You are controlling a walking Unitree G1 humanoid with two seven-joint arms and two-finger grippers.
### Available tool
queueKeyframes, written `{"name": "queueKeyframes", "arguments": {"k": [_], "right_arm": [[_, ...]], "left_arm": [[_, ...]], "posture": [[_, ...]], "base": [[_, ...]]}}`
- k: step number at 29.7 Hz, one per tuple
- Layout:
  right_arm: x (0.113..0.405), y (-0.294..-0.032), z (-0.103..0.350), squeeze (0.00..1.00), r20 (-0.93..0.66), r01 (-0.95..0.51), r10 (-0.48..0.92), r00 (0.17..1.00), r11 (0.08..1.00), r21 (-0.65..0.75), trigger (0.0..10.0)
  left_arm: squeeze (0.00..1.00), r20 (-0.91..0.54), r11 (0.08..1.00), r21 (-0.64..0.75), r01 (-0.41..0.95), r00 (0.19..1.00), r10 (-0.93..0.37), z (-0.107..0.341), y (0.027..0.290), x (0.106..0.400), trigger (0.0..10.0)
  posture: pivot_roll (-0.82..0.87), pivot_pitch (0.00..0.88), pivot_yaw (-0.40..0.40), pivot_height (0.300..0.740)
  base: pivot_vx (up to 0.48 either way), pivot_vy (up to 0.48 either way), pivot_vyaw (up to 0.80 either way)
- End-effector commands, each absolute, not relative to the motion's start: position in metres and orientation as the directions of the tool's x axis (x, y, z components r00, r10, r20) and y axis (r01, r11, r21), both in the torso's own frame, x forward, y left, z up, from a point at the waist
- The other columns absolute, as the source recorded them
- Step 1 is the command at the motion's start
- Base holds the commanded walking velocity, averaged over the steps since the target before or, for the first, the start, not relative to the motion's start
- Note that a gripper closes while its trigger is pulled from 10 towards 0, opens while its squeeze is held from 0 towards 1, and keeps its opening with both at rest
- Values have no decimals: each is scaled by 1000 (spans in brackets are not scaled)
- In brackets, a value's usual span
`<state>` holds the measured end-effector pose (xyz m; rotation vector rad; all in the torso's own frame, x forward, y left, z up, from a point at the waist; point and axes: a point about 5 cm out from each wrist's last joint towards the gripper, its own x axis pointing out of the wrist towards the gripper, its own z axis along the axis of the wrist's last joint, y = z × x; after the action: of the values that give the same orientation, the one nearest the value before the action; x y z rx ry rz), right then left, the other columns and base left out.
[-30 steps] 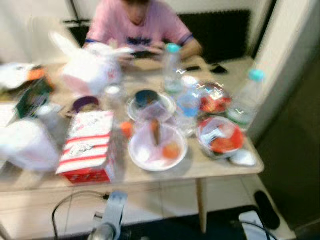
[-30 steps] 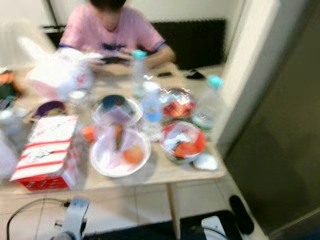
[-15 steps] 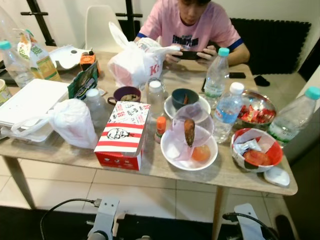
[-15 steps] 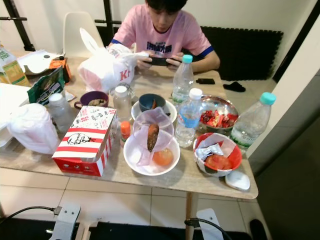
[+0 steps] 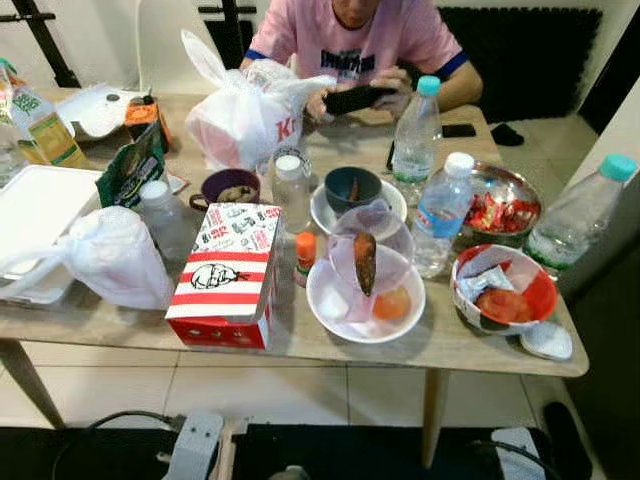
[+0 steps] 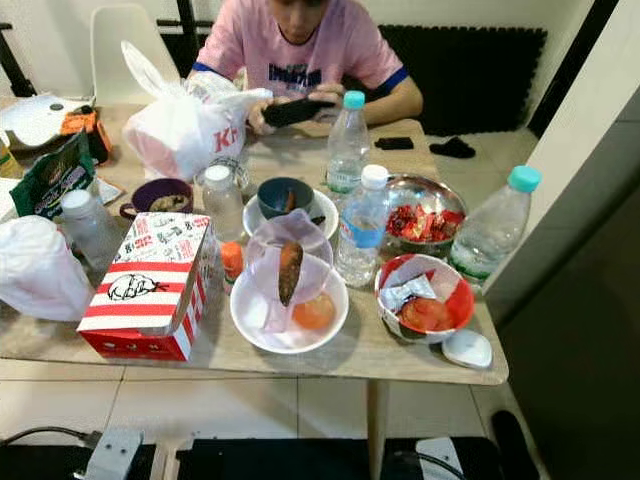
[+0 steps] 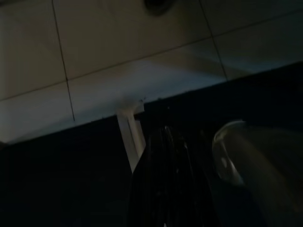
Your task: Restocking fridge
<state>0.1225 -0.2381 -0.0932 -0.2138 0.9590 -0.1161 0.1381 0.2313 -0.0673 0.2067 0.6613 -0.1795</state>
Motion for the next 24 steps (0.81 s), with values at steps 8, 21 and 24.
{"name": "queueKeyframes", "arguments": {"k": [8, 21, 24], "right_arm": [[122, -248, -90, 0, -781, 82, -241, 577, 968, -238, 10000], [126, -288, -76, 0, -716, 433, -436, 546, 878, -204, 10000], [117, -297, -75, 0, -720, 413, -457, 522, 874, -255, 10000]], "left_arm": [[0, -686, 964, 110, 241, 720, -101, -76, 242, 108, 10000], [0, -776, 984, 175, 40, 621, 113, -85, 246, 137, 10000], [0, -772, 979, 179, 96, 631, 79, -83, 241, 144, 10000]], "posture": [[-2, 117, -11, 740], [-47, 86, -25, 740], [-49, 84, -22, 740]], "base": [[0, 0, 0], [0, 0, 0], [0, 0, 0]]}}
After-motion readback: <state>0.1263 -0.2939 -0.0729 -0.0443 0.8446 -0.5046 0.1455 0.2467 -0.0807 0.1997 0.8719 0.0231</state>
